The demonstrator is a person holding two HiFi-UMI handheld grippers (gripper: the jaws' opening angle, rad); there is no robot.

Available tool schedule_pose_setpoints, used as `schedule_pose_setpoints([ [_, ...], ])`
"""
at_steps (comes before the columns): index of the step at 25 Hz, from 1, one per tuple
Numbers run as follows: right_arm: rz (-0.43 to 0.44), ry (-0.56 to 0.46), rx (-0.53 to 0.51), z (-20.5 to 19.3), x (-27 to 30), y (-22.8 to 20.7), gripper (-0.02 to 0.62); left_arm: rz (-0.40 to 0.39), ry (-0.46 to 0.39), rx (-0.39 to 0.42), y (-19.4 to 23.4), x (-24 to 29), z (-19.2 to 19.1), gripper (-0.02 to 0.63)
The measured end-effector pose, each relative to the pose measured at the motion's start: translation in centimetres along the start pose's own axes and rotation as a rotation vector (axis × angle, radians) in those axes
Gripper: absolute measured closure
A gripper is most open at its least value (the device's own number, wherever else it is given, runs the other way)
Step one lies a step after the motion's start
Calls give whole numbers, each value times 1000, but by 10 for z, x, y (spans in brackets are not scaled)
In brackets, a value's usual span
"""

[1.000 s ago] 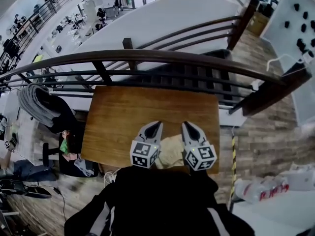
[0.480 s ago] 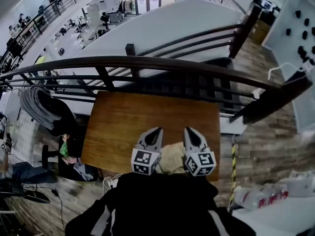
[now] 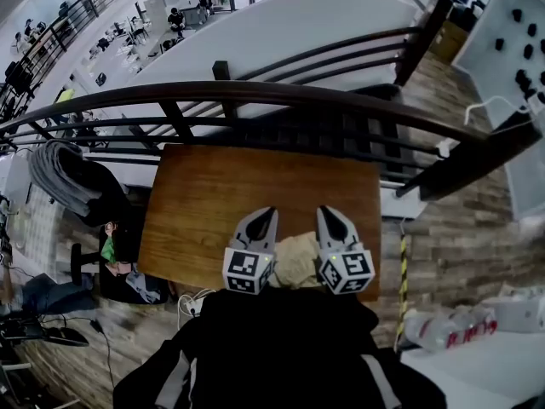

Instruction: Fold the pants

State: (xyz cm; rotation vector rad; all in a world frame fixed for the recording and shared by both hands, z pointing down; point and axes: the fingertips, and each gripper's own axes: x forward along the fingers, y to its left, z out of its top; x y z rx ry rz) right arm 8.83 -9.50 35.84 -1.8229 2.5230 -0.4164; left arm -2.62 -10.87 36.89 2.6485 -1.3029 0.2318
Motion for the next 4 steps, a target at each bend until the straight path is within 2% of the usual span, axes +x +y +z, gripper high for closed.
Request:
schedule_pose_setpoints([
  [4,3,-4,0,1,1,0,581,9,-5,2,2,0,1,603],
])
